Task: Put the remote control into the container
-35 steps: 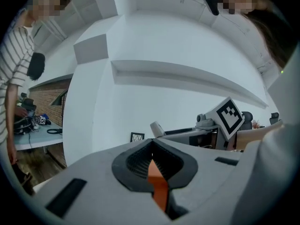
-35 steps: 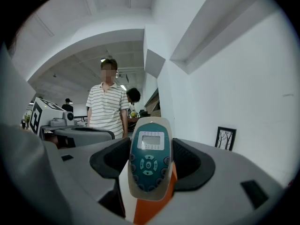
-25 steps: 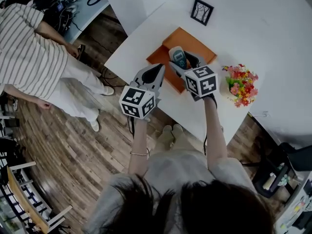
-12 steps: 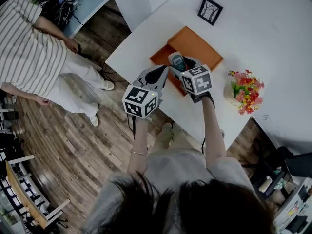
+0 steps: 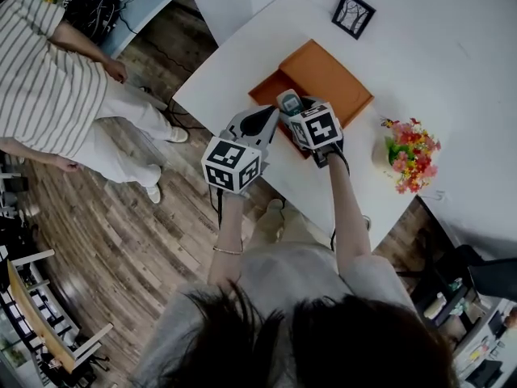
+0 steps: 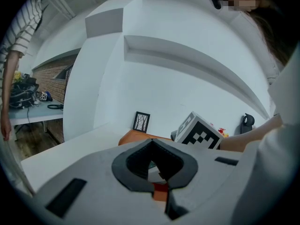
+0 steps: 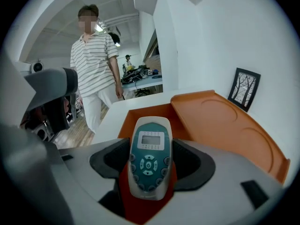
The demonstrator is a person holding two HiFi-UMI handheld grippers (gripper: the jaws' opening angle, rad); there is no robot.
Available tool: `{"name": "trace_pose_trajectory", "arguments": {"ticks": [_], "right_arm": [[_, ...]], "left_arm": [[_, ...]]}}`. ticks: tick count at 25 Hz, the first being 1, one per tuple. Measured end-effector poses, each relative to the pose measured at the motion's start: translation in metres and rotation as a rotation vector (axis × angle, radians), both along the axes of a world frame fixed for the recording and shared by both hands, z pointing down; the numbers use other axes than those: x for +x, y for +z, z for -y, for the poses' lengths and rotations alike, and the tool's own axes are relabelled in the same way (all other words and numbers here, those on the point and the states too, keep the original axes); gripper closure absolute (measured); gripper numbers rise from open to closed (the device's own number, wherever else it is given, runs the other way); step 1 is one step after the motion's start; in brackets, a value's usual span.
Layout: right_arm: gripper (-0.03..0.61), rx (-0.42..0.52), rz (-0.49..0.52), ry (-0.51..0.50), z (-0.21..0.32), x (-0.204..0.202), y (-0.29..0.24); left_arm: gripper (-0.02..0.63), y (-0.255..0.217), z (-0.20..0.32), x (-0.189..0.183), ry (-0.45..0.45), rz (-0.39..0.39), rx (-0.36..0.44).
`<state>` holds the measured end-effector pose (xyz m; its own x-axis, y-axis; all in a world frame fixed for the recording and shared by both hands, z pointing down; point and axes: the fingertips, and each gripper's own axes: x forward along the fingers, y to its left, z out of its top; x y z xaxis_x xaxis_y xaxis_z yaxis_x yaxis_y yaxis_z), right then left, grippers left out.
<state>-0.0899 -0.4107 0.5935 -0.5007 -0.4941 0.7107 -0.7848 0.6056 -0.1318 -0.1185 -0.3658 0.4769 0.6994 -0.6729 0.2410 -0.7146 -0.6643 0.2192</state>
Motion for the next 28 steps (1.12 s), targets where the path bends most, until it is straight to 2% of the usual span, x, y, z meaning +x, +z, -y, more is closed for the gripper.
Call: {"name": "trace_pose_trajectory", "arguments": {"ticks": [7,14,28], "right_arm": [[0.291,-0.062,-0.088,-0.009,0.001,-0.003,0.021],[0.291,-0.113,-0.133,-0.012,0.003,-0.007,0.032],[0.291,-0.142,-0.158,-0.001,0.006,-0.011,0.042]], "left_arm": [[0.609,0.000,0.001,-0.007,-0.015,0.003,-0.002],[0.609,-0.001,0.003,-0.013,-0.026,0.006,0.000],[0.609,-0.001,0.001,-0.019,-0.032,0.011,-0.004]]}}
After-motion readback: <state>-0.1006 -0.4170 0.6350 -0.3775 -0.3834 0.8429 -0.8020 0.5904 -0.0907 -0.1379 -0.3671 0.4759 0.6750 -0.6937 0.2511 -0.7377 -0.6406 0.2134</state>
